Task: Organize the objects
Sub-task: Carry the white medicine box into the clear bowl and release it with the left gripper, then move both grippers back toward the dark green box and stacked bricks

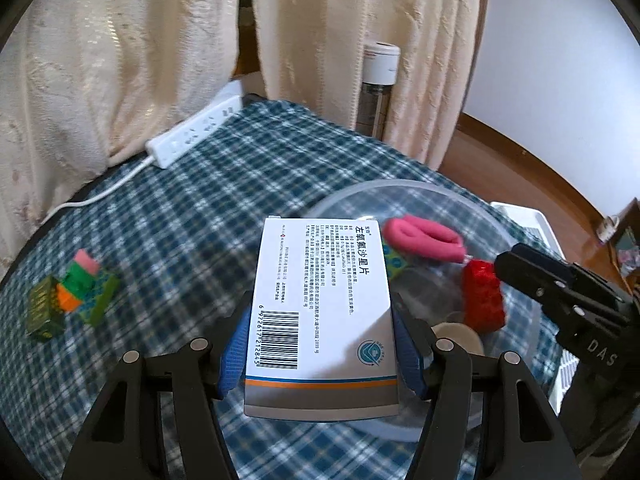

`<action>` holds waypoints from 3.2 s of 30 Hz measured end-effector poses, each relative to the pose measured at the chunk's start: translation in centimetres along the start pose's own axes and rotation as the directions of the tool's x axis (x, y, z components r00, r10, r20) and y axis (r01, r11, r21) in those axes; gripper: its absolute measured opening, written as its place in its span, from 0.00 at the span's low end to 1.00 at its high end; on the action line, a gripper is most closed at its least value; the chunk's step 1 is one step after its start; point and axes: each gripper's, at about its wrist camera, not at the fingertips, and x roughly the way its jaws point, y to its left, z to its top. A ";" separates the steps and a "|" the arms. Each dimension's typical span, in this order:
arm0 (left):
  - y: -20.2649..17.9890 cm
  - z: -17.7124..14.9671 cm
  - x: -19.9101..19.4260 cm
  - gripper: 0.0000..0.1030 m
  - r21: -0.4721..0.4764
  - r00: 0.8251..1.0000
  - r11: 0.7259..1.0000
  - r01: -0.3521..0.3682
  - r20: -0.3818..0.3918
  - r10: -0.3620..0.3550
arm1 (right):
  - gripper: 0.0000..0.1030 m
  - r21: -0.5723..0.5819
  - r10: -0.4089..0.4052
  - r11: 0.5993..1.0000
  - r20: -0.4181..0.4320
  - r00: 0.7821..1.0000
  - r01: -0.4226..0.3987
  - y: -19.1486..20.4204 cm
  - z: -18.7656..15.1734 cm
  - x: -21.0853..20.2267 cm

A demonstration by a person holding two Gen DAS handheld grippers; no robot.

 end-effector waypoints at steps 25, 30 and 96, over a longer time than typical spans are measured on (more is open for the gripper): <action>2.9 -0.8 1.6 0.69 -0.118 1.000 0.993 0.004 -0.029 -0.008 | 0.40 0.005 0.014 1.000 -0.014 1.000 -0.014 0.4 -0.6 0.1; 3.4 -0.9 1.5 0.69 -0.111 0.999 0.993 -0.039 -0.021 0.037 | 0.40 -0.003 0.014 1.000 -0.021 1.000 -0.014 0.9 -0.8 0.1; 27.4 -8.4 -6.2 0.69 -0.465 0.954 0.841 -0.276 -0.025 0.299 | 0.72 -0.233 0.168 0.949 -0.196 0.966 -0.213 20.5 -3.7 6.5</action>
